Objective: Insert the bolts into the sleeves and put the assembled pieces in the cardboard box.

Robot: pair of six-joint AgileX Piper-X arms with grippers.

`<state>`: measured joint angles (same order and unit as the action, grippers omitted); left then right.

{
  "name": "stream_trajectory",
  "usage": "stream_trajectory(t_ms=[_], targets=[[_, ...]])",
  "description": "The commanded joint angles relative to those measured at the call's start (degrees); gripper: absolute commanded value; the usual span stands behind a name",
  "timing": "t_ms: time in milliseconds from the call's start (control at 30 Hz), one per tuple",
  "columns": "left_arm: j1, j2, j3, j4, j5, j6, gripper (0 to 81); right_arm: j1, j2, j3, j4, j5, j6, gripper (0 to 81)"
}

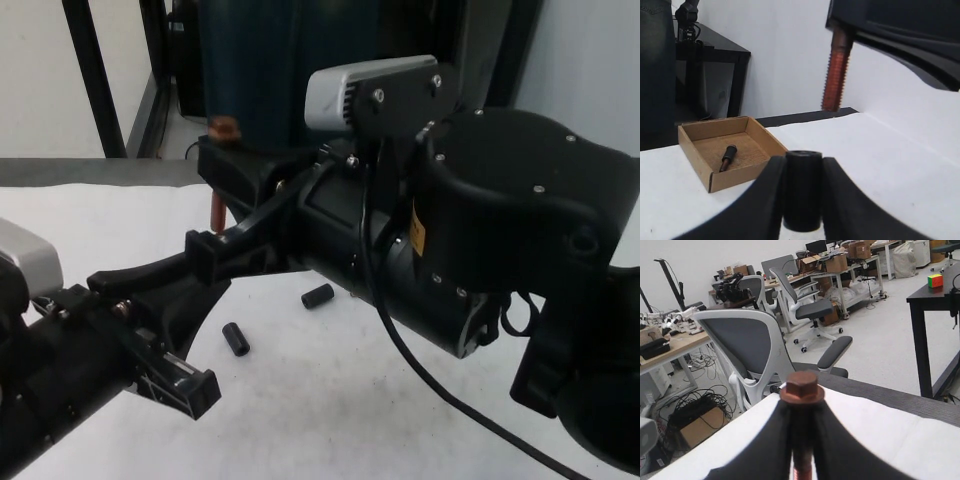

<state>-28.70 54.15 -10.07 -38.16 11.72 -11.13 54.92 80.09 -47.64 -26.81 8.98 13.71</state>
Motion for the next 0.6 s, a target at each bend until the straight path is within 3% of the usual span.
stream_trajectory(t_ms=[0,567], targets=[[0.1,0.0,-0.1,-1.2,0.3,-0.1,0.8,0.5,-0.8,-0.3,-1.8,-0.3,0.0,0.3],[0.1,-1.4,-0.1,-5.6,4.1,-0.9,0.8,1.0,-0.8,-0.3,-1.7,-0.3,0.0,0.3]])
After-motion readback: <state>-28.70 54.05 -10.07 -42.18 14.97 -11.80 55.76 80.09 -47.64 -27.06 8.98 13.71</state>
